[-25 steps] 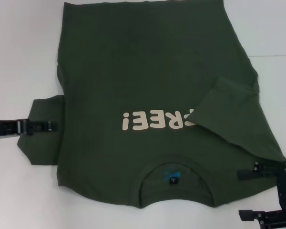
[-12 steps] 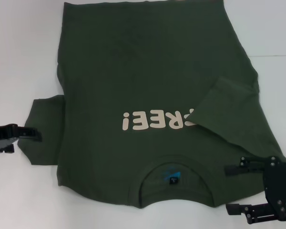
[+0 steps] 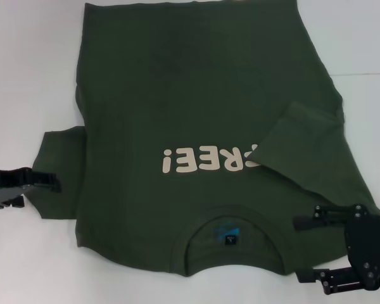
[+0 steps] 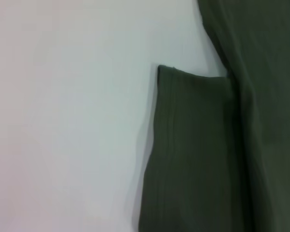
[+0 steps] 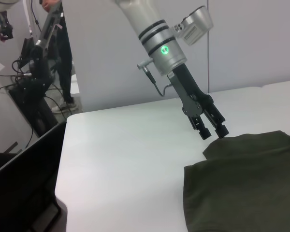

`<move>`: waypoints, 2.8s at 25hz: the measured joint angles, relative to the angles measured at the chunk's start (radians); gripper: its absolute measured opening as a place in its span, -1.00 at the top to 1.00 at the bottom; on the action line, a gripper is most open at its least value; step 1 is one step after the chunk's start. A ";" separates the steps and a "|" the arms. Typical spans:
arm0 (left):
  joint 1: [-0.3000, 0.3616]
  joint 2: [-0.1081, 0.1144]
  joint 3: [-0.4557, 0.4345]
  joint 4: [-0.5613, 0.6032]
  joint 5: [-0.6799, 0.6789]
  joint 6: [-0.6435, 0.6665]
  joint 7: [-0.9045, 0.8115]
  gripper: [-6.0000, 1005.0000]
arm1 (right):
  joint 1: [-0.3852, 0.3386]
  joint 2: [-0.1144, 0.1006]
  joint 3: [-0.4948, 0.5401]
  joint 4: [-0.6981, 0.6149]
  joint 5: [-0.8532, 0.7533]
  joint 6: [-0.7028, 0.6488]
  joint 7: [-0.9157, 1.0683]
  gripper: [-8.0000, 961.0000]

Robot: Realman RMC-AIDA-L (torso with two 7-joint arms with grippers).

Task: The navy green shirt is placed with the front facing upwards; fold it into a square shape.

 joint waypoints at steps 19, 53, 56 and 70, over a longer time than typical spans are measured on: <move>-0.044 0.004 0.010 -0.085 0.025 -0.066 -0.002 -0.80 | 0.014 -0.001 -0.008 0.004 -0.003 0.024 0.005 -0.74; -0.057 0.002 0.012 -0.097 0.077 -0.087 -0.018 -0.80 | 0.027 -0.002 -0.030 0.004 -0.004 0.067 0.032 -0.74; -0.060 0.002 0.012 -0.109 0.078 -0.098 -0.018 -0.80 | 0.027 -0.001 -0.029 0.004 -0.004 0.067 0.032 -0.74; -0.071 -0.003 0.054 -0.111 0.079 -0.123 -0.013 -0.64 | 0.027 -0.002 -0.029 0.004 -0.004 0.077 0.046 -0.73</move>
